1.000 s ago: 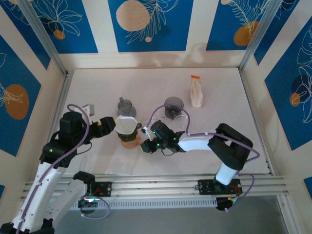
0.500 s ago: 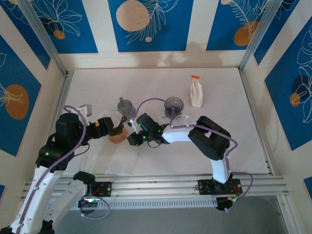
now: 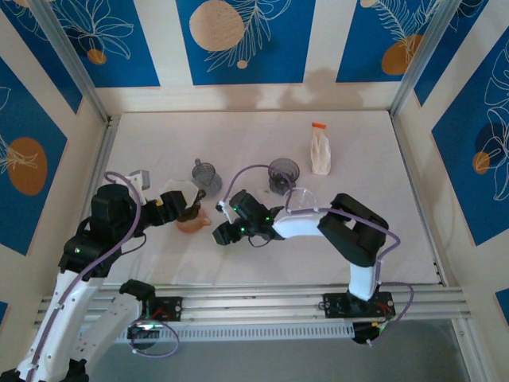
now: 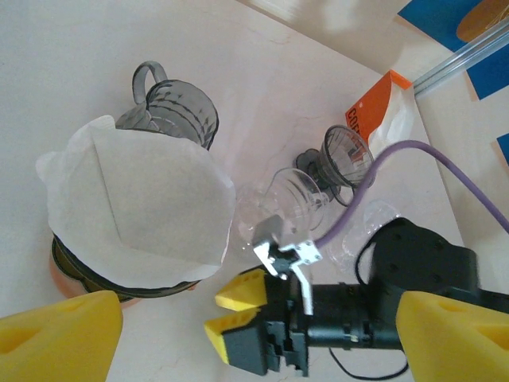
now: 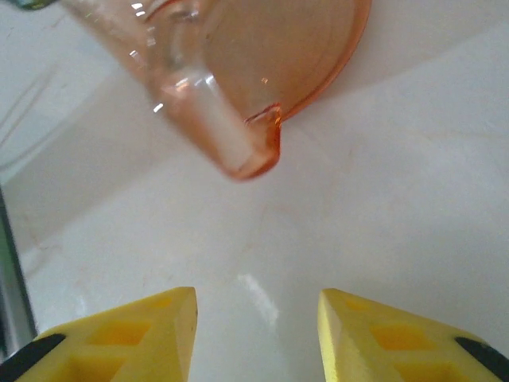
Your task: Place the coffee filter in the dripper
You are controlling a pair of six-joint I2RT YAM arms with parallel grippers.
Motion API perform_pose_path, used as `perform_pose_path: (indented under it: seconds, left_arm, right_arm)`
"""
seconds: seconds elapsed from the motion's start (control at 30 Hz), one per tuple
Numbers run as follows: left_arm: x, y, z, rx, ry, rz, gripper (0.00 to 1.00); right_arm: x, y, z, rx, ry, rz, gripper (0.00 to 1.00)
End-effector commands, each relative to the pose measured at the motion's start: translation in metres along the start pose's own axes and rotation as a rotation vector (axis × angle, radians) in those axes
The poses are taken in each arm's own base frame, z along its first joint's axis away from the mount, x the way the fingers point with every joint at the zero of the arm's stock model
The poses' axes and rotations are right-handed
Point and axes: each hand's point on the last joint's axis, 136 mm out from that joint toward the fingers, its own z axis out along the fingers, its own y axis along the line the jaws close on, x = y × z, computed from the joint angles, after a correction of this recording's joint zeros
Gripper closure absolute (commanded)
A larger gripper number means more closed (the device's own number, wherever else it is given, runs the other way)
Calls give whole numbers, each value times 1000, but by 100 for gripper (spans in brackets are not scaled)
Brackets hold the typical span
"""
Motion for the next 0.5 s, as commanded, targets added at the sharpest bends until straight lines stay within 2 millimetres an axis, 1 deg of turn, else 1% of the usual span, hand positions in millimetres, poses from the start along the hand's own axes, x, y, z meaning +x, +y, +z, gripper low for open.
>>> perform_pose_path:
  seconds: [0.0,0.07,0.17,0.23,0.33,0.4,0.47]
  left_arm:
    - [-14,-7,-6,17,-51,-4,9]
    - [-12,-7,-5,23,-49,-9,8]
    - [-10,-6,-2,32,-49,-18,5]
    - [-9,-5,1,39,-54,-22,4]
    - [-11,-6,3,51,-66,-26,2]
    - [-10,-5,5,51,-68,-29,1]
    - [-9,-4,7,53,-68,-33,1]
  right_arm:
    - [-4,11,-27,6,-42,10,55]
    - [-5,12,-45,25,-64,25,54]
    - [-15,10,-75,89,-116,35,52]
    - [-27,7,-100,143,-158,38,49]
    - [-44,-1,-132,216,-186,62,45]
    - [-50,-8,-147,262,-182,86,44]
    - [-54,-16,-159,291,-165,122,40]
